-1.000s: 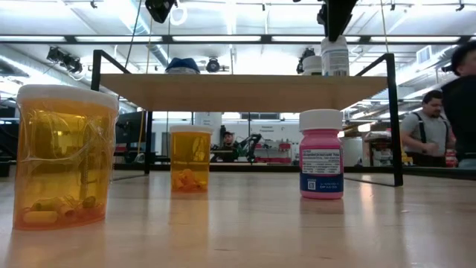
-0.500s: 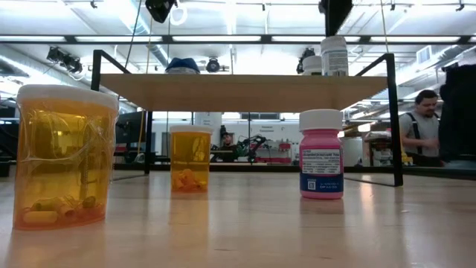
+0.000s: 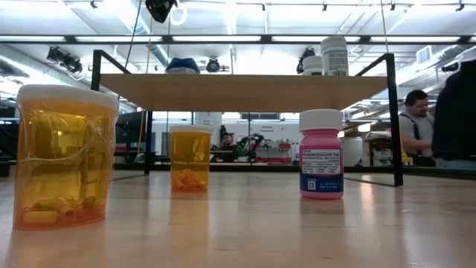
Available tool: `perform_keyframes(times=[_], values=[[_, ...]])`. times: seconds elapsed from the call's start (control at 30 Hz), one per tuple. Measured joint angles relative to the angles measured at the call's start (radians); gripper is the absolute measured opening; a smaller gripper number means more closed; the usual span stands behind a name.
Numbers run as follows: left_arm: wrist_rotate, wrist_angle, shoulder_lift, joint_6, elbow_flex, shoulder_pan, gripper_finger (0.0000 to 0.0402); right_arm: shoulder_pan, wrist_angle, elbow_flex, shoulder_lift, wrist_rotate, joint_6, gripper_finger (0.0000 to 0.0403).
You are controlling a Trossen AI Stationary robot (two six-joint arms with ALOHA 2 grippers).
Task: Pick and place medicine bottles onto shelf by color
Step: Put the pink medicine bottle on the shelf
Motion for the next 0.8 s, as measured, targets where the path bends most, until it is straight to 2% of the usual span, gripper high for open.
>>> perform_keyframes(times=[0.2,0.5,0.63,0.8], values=[[-0.014,0.018,0.000,-0.003,0.000,0.000,0.0107,0.111,0.203,-0.167,0.005,0.035,0.076,0.0241],[-0.016,0.040,0.000,0.037,0.000,-0.024,0.0108,0.183,0.304,-0.377,0.005,0.044,0.177,0.0241],[-0.016,0.074,0.000,0.086,0.000,-0.040,0.0108,0.247,0.394,-0.444,0.005,0.122,0.227,0.0241],[-0.017,0.245,0.045,0.203,0.002,-0.046,0.0108,0.326,0.447,-0.544,0.005,0.238,0.290,0.0241]])
